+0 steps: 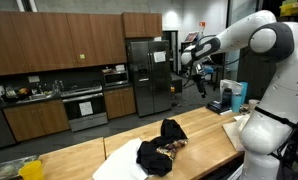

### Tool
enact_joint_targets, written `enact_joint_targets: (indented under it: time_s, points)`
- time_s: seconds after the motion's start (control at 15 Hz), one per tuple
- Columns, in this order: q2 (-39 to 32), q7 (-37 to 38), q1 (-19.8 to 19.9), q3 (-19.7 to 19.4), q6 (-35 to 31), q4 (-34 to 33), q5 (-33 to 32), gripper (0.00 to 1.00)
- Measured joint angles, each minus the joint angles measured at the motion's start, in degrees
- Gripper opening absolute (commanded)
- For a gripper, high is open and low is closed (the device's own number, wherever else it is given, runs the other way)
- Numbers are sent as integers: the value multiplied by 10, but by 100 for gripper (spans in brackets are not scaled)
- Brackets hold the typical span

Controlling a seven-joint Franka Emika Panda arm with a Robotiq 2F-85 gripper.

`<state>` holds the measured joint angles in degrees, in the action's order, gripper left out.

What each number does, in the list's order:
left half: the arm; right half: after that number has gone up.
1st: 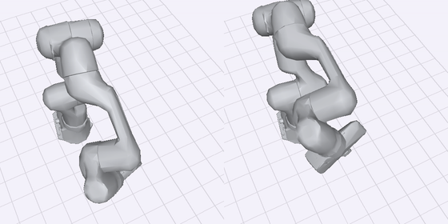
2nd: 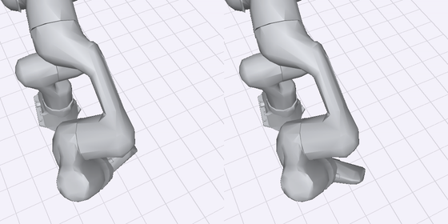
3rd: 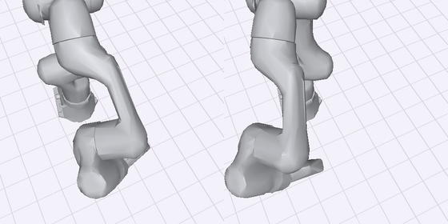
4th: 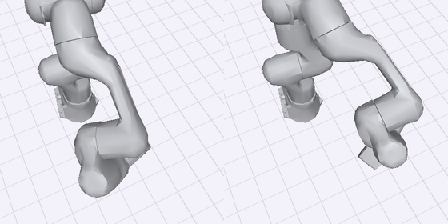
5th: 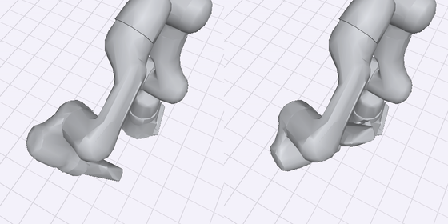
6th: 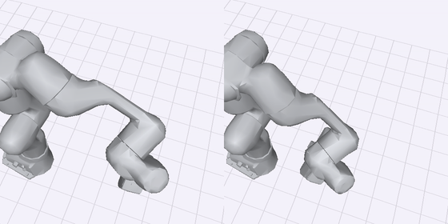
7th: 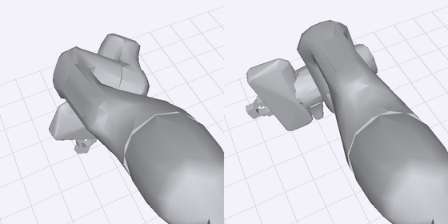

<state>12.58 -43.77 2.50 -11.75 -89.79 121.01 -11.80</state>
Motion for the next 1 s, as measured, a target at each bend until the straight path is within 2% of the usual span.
enact_joint_targets:
  time_s: [0.33,0.87,1.0]
  points:
    - [-10,-104,-16,32,-12,12,-8,100]
    - [-10,-127,-14,31,-14,14,-10,100]
    - [-10,-153,-14,31,-32,18,-8,100]
